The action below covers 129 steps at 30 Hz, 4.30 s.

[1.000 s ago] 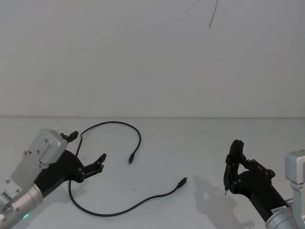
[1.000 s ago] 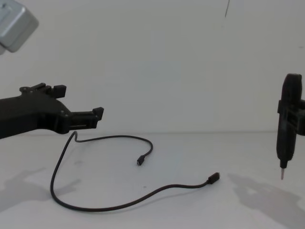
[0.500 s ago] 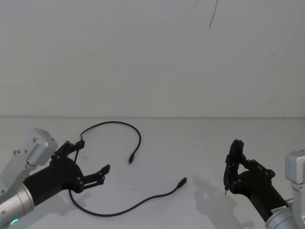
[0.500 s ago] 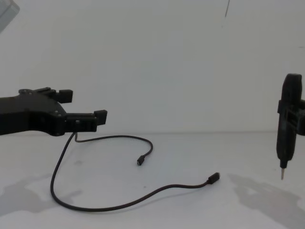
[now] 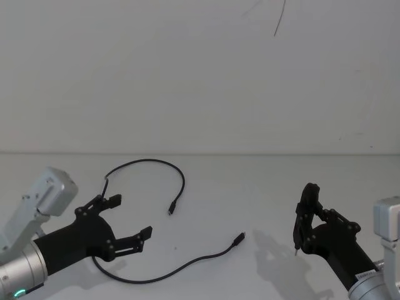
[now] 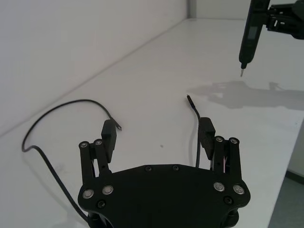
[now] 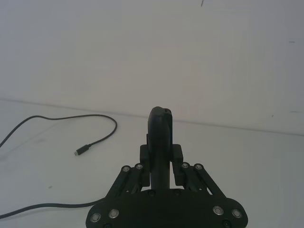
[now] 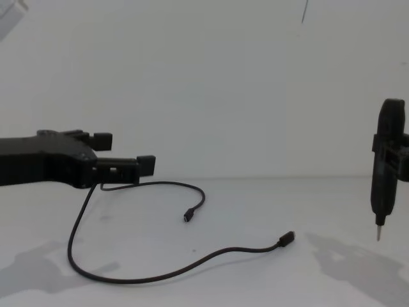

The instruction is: Pick up the data cable with the one hand.

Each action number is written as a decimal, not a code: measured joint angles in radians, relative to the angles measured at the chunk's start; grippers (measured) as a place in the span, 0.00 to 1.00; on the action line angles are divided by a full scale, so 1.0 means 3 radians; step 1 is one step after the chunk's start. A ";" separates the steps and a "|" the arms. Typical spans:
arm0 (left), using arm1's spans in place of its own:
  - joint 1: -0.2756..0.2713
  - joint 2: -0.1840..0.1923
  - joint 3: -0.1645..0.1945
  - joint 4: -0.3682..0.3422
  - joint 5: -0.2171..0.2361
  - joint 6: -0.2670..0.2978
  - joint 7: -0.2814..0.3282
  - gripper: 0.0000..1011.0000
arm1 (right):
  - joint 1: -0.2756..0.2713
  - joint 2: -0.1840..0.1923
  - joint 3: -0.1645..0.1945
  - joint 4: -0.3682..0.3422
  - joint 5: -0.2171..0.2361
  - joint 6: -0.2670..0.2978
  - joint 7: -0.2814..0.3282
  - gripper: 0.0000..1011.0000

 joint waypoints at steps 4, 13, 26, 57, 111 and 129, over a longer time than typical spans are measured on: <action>-0.0047 -0.0009 0.0055 0.0052 -0.0008 0.0053 -0.0020 0.99 | 0.0000 0.0000 0.0000 0.0000 0.0000 0.0000 0.0000 0.27; -0.0153 -0.0066 0.0181 0.0183 0.0055 0.0129 -0.0050 0.99 | 0.0000 0.0000 0.0000 0.0000 0.0000 0.0000 0.0000 0.27; -0.0309 -0.0154 0.0377 0.0334 0.0204 0.0151 -0.0159 0.99 | 0.0000 0.0000 0.0000 0.0000 0.0000 0.0000 0.0000 0.27; -0.0532 -0.0481 0.0651 0.0676 0.0439 0.0242 -0.0207 0.99 | 0.0000 0.0000 0.0000 0.0000 0.0000 0.0000 0.0000 0.27; -0.0737 -0.0850 0.0860 0.1142 0.0408 0.0385 -0.0187 0.98 | 0.0000 0.0000 0.0000 0.0000 0.0000 0.0000 0.0000 0.27; -0.0787 -0.0899 0.0878 0.1249 0.0447 0.0375 -0.0194 0.48 | 0.0000 0.0000 0.0000 0.0000 0.0000 0.0000 0.0000 0.27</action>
